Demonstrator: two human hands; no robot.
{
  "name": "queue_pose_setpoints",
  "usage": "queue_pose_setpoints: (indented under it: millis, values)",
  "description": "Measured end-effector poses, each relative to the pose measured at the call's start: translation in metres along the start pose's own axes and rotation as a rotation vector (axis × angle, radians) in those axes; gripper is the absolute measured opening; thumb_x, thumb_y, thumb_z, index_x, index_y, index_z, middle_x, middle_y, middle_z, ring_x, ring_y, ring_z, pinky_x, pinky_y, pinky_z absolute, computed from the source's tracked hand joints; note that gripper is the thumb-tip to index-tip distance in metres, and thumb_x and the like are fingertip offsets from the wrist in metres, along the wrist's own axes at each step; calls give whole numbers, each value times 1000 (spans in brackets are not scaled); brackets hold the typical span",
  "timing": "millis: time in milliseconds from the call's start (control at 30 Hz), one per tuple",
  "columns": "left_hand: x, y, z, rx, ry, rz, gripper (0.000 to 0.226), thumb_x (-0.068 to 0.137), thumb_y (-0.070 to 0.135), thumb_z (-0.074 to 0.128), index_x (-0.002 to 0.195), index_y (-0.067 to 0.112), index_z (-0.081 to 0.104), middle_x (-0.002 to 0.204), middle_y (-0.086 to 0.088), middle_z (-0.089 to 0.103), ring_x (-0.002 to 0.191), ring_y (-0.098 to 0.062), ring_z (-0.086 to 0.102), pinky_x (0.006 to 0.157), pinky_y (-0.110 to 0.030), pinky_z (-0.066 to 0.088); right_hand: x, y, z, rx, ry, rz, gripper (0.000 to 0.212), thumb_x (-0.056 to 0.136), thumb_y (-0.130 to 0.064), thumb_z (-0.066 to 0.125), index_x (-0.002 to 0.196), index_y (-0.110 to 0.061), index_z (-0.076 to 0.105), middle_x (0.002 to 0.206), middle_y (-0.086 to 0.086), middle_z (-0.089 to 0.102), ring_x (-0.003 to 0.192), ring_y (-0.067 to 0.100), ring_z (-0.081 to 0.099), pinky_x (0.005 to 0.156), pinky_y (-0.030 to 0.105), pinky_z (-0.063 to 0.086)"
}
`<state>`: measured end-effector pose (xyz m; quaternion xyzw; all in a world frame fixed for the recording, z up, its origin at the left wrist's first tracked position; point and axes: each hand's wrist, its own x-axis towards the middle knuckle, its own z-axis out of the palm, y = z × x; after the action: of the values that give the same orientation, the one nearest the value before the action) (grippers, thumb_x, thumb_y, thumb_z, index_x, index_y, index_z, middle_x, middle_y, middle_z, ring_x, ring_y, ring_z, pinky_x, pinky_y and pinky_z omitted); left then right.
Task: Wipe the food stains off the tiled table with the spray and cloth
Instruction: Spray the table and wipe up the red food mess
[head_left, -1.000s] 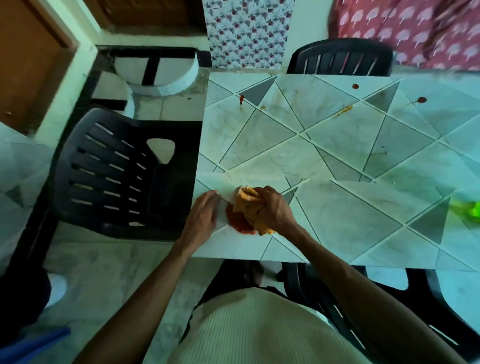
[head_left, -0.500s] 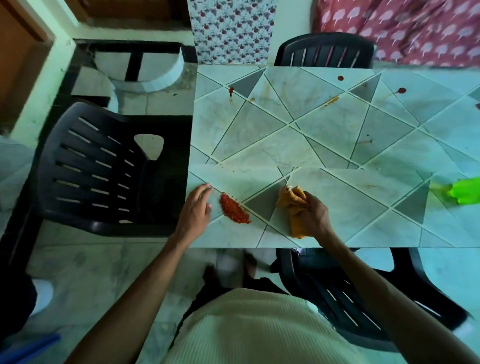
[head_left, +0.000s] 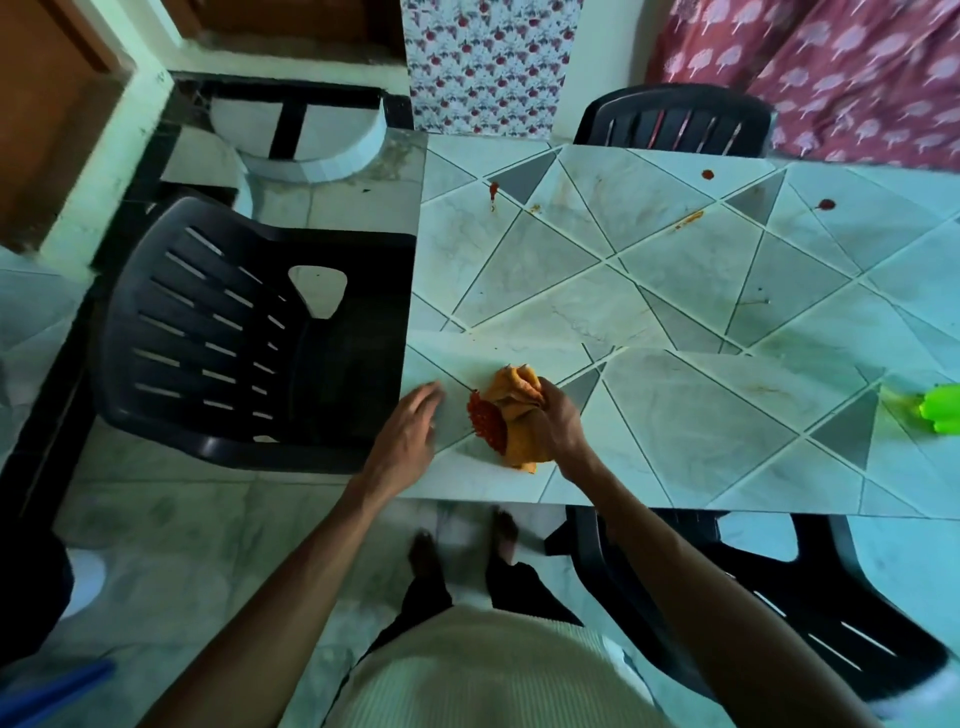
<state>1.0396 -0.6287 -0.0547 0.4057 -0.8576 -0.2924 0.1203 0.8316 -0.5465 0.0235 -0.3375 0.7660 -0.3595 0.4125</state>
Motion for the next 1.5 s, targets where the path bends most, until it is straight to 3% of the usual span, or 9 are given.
queue_pose_setpoints:
  millis: [167,400,567,700,833,1000,1133,1300,1500]
  values:
    - [9,4,2,31,53,-65,49,93,6,57,141,5,48,146,-7,45,136,-21,41,115,-22,24,46,-19,-39,-346,3,-84,25,74,-27,56,92,-17,69,87,7,73,78,24,67,68,41,56]
    - [16,8,4,66,150,-206,40,83,2,67,122,1,59,128,-14,52,119,-29,50,105,-32,39,165,-74,-52,-553,-86,-201,17,77,-23,70,93,-19,66,88,5,69,84,28,66,69,37,53]
    - [10,15,9,53,192,-318,39,89,5,63,128,4,56,134,-9,49,125,-24,46,107,-33,43,217,-89,-27,-655,-167,-259,33,81,-17,63,114,-17,67,108,13,70,102,35,65,78,38,52]
    - [3,23,13,28,201,-369,42,94,8,58,136,5,52,144,-7,44,133,-21,40,110,-33,41,214,-83,-8,-673,-330,-239,52,84,-11,63,135,-18,60,127,14,66,116,33,62,89,35,49]
    - [2,28,14,19,204,-394,44,95,9,55,139,6,49,148,-6,41,138,-19,36,114,-31,36,185,-64,1,-680,-464,-289,48,81,-8,66,129,-14,64,120,11,70,113,27,65,88,37,52]
    - [-2,34,9,19,188,-406,44,97,11,53,141,8,48,150,-5,38,139,-18,35,113,-31,38,130,-38,3,-769,-599,-373,31,85,-5,65,117,-5,64,110,14,68,103,27,64,74,28,42]
    - [-7,37,11,31,163,-404,46,97,11,54,143,12,45,154,-2,32,143,-17,30,110,-26,33,106,-19,-4,-775,-651,-395,39,84,4,58,122,-3,63,112,14,68,104,26,62,76,26,40]
    - [-11,40,14,26,135,-423,53,99,14,52,149,11,37,159,-2,25,146,-16,24,113,-26,28,102,-19,-30,-617,-519,-376,42,81,6,65,123,-3,66,114,15,71,107,30,66,80,26,45]
    - [-14,40,20,15,147,-416,51,98,14,54,147,11,40,158,-2,25,146,-17,24,115,-32,34,99,-5,-70,-583,-199,-257,23,85,-17,70,107,-12,68,96,11,70,89,31,66,75,42,54]
